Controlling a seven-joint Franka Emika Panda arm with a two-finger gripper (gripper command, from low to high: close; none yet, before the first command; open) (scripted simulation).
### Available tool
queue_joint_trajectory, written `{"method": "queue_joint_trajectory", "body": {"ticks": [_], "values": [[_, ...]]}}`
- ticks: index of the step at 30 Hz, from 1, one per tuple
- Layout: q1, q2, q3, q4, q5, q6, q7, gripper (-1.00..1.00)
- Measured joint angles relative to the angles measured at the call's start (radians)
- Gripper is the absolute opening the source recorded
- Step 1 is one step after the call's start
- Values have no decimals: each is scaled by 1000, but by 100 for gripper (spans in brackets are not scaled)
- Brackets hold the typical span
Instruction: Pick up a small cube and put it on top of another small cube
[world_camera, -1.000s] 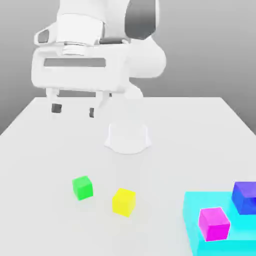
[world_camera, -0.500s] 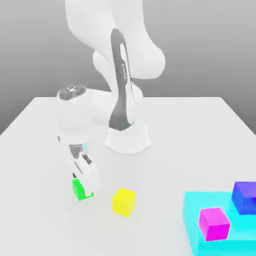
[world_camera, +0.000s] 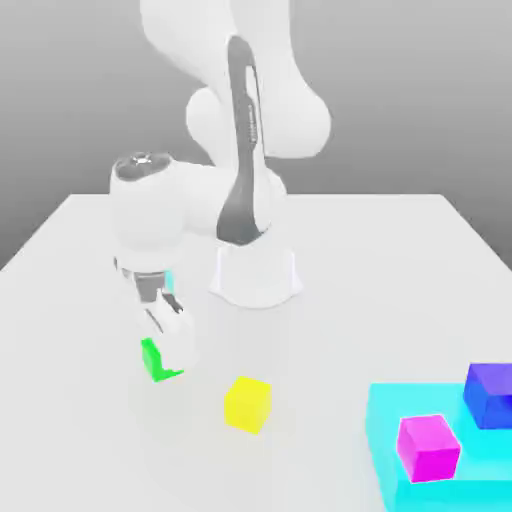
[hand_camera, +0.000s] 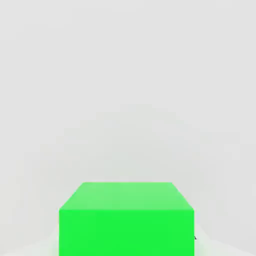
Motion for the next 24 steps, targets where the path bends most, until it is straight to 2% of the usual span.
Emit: {"method": "queue_joint_trajectory", "body": {"ticks": [14, 17, 19, 22, 23, 24], "values": [[568, 44, 234, 477, 13, -437, -403, -100], [637, 58, 320, 585, 14, -530, -492, -100], [699, 89, 345, 620, -1, -534, -516, -100], [697, 175, 332, 610, -45, -443, -495, -100], [699, 192, 330, 607, -54, -423, -490, 100], [699, 192, 330, 607, -54, -423, -490, 100]]}}
